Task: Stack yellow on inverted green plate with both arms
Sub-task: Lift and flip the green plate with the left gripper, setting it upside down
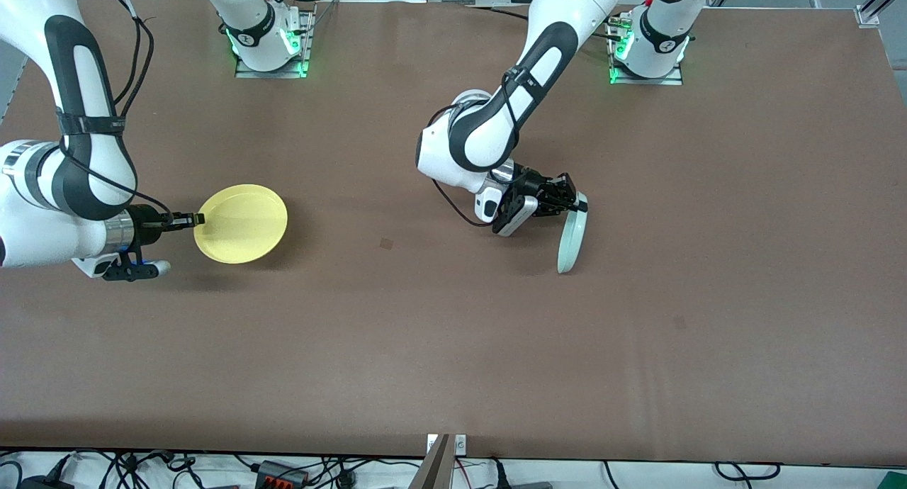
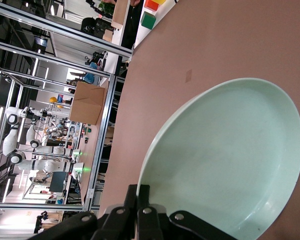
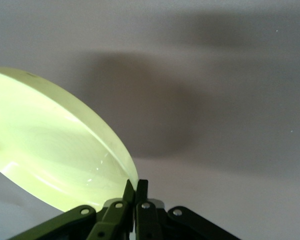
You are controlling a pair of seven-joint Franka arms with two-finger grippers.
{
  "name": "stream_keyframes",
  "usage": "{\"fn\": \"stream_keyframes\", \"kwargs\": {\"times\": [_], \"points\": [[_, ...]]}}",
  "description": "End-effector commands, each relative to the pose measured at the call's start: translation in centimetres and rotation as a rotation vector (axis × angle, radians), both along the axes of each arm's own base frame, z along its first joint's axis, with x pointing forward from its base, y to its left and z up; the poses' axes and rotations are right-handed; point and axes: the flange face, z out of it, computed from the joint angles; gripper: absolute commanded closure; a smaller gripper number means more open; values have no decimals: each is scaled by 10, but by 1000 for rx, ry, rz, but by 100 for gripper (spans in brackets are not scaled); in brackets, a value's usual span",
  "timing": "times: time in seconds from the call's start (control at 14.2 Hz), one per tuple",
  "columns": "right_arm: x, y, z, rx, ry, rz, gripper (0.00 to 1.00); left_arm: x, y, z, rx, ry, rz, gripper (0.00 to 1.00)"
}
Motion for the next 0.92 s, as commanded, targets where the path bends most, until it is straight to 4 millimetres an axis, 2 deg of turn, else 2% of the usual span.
{"fn": "stream_keyframes", "kwargs": {"times": [0.0, 0.14, 0.28, 0.35, 0.63, 0.77, 0.85], "points": [[2, -5, 9, 24, -6, 7, 100, 3, -26, -24, -106, -27, -76, 85], [1, -7, 10, 22, -3, 6, 100, 7, -41, -29, -203, -39, -155, 56], [4, -8, 18, 20, -3, 10, 100, 9, -54, -29, -285, -46, -206, 14], [6, -9, 22, 18, -6, 13, 100, 10, -64, -27, -346, -56, -237, 0], [7, -12, 24, 14, -10, 9, 100, 10, -100, -8, -683, -51, -248, 0], [11, -9, 31, -2, -26, 24, 100, 13, -106, 0, -758, -60, -248, 0], [12, -7, 34, -4, -32, 26, 100, 21, -102, 17, -791, -72, -223, 0]]}}
